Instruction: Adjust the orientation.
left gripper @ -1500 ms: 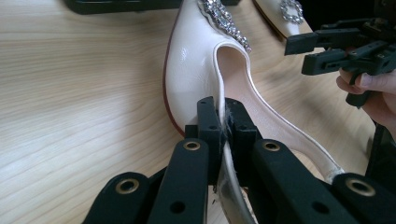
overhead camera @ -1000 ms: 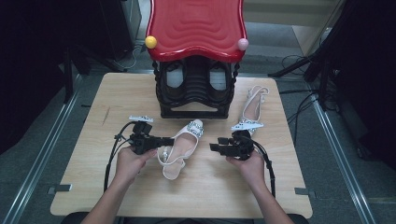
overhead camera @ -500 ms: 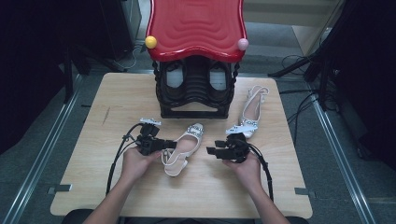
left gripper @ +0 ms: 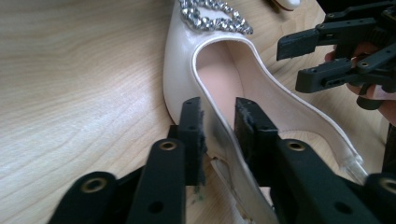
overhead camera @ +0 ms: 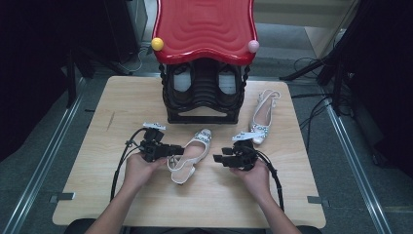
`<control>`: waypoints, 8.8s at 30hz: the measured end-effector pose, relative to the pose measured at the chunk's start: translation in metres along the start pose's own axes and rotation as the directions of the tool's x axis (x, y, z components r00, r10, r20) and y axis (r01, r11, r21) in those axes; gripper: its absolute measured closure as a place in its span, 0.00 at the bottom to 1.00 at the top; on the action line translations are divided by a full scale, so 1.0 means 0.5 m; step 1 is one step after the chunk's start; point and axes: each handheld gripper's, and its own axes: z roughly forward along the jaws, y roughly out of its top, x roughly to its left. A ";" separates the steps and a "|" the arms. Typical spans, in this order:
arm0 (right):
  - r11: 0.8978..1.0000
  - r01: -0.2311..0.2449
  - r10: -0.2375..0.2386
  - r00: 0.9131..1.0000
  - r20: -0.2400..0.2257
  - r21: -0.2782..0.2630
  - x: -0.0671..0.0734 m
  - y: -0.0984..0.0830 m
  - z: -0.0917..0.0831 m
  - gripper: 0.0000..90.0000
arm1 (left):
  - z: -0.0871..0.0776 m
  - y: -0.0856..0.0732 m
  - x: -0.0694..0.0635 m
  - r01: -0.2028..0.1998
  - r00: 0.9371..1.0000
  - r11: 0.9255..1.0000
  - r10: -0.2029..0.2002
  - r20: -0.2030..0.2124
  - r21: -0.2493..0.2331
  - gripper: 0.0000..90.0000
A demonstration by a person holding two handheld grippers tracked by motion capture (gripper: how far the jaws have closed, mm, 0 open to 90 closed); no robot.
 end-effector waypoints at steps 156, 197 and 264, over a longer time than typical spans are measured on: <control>0.959 -0.253 0.280 0.918 0.282 -0.127 -0.265 -0.027 -0.159 1.00 | -0.081 -0.027 0.099 -0.005 0.977 0.997 -0.012 -0.214 -0.080 0.46; 0.982 -0.183 0.190 0.958 0.213 -0.051 -0.230 0.018 -0.082 0.98 | -0.100 -0.054 0.105 0.013 0.971 0.997 -0.031 -0.239 -0.079 0.45; 0.969 -0.231 0.246 0.896 0.369 -0.086 -0.336 0.070 -0.179 1.00 | -0.110 -0.066 0.096 -0.002 0.974 0.995 -0.020 -0.224 -0.099 0.46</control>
